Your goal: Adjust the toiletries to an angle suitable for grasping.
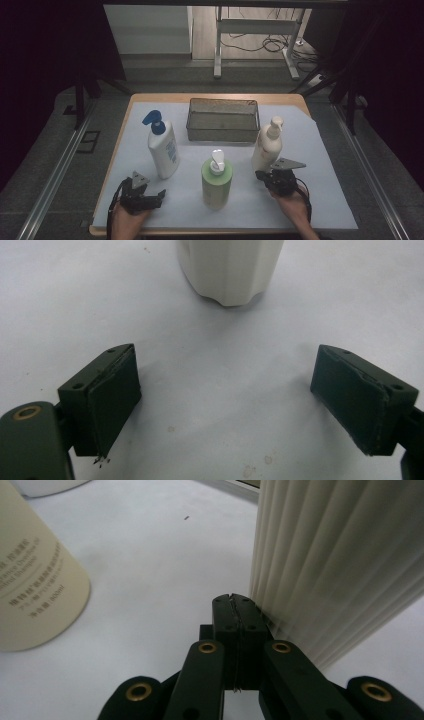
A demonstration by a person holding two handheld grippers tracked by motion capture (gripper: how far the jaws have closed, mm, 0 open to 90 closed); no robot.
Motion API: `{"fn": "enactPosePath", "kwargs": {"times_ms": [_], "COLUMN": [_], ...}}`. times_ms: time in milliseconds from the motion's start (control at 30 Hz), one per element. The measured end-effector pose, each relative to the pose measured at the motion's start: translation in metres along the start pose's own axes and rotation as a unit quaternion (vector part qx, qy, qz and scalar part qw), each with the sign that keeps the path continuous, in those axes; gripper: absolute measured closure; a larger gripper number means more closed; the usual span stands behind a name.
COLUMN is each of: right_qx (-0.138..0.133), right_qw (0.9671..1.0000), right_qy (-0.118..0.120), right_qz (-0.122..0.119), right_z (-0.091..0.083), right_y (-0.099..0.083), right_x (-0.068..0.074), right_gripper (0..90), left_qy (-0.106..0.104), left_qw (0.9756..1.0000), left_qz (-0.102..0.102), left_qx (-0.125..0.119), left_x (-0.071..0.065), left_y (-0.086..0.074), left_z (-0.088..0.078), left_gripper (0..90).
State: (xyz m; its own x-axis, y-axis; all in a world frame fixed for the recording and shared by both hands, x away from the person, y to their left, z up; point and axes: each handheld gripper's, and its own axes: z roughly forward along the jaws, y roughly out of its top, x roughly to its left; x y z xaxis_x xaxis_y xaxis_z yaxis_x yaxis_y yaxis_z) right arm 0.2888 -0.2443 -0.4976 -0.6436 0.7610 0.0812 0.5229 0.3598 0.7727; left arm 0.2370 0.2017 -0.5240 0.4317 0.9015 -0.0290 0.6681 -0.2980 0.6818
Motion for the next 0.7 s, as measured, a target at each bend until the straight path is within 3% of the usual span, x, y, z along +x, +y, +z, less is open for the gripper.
{"fn": "enactPosePath", "kwargs": {"times_ms": [700], "right_qx": [0.003], "right_qw": [0.9991], "right_qy": [-0.037], "right_qz": [0.022], "right_z": [-0.017], "right_y": [-0.011], "right_x": [-0.034], "right_gripper": [89.2], "left_qy": [0.000], "left_qw": [1.0000], "left_qz": [0.000], "left_qx": [0.000], "left_x": [0.000], "left_y": [0.000], "left_z": [0.000], "left_gripper": [12.1]}}
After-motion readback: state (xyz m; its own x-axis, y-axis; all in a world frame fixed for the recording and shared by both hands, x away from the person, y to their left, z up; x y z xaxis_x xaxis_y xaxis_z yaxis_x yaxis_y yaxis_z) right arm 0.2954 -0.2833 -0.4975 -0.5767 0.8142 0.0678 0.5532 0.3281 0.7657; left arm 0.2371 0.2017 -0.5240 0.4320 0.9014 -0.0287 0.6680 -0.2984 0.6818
